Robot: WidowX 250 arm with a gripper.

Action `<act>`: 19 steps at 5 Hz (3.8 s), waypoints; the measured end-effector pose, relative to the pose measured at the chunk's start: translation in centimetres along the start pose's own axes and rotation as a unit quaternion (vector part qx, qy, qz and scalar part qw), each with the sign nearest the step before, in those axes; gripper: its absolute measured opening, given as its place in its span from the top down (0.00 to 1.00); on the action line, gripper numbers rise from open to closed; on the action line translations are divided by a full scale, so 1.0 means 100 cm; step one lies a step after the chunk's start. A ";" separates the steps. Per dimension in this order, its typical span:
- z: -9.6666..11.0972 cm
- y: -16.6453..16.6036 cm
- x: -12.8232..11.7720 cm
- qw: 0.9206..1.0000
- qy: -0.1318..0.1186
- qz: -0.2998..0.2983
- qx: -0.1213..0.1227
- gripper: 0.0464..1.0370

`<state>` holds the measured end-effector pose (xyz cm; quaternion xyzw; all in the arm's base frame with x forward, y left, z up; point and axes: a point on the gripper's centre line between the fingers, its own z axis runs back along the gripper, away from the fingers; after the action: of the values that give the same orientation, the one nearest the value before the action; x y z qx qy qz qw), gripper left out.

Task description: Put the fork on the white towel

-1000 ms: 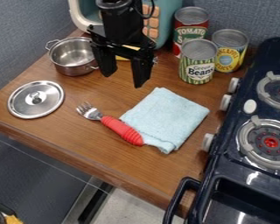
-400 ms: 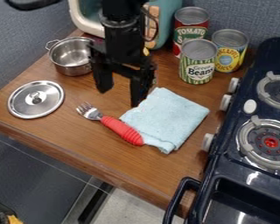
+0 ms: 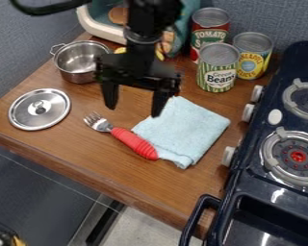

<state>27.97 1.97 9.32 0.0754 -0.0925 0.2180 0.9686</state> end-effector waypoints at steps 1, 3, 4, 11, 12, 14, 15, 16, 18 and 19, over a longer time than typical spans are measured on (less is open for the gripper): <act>-0.005 0.001 0.011 0.990 -0.025 0.134 -0.027 0.04; -0.035 0.004 0.010 0.926 -0.007 0.377 0.006 0.04; -0.040 -0.004 0.013 0.878 -0.019 0.475 0.058 0.04; -0.061 0.007 -0.018 0.901 -0.010 0.423 0.096 0.04; -0.069 0.006 -0.014 0.887 0.016 0.451 0.094 0.04; -0.077 0.004 -0.014 0.874 0.028 0.477 0.089 0.04; -0.076 0.001 -0.015 0.883 0.028 0.460 0.084 0.04; -0.077 -0.002 -0.016 0.890 0.022 0.448 0.080 0.04; -0.079 -0.005 -0.017 0.890 0.042 0.450 0.061 0.10; -0.081 -0.004 -0.014 0.883 0.060 0.464 0.040 0.38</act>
<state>28.09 2.55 1.10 0.0493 -0.0496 0.6497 0.7570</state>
